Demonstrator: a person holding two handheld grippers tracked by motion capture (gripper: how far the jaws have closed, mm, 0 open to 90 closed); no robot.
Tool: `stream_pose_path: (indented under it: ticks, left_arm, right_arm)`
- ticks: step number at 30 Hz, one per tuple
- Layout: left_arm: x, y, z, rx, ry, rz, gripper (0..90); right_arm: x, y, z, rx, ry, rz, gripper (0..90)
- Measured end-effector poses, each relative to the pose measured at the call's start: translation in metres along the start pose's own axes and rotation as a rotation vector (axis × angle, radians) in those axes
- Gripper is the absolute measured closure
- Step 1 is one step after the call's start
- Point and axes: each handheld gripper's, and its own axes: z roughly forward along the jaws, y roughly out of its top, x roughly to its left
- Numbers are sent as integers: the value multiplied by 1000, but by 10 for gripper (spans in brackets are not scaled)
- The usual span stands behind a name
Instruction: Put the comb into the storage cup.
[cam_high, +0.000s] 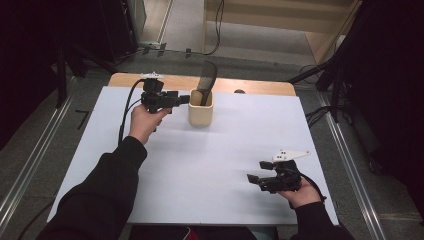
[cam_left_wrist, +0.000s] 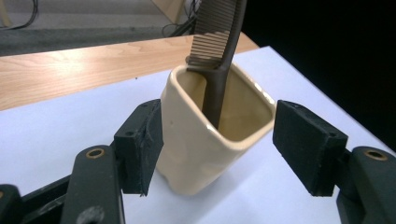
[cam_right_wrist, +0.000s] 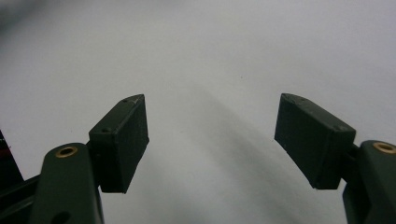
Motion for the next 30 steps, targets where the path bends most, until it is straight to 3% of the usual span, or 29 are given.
stream_pose_path:
  ticks: [5,9,19,22,30]
  left_arm:
    - [-1,-6,-2,24,-28,-3,333]
    - [-1,-11,-5,36,-63,-30,327]
    - [2,-24,-12,62,-80,-72,328]
    - [4,-29,-13,60,-103,-96,328]
    - [2,-35,-19,72,-117,-91,327]
  right_arm:
    - [0,0,0,-1,-1,4,242]
    - [0,0,0,-1,0,3,242]
    - [-1,1,2,1,-1,2,242]
    - [-1,1,2,3,-1,1,242]
    - [0,1,2,4,0,1,242]
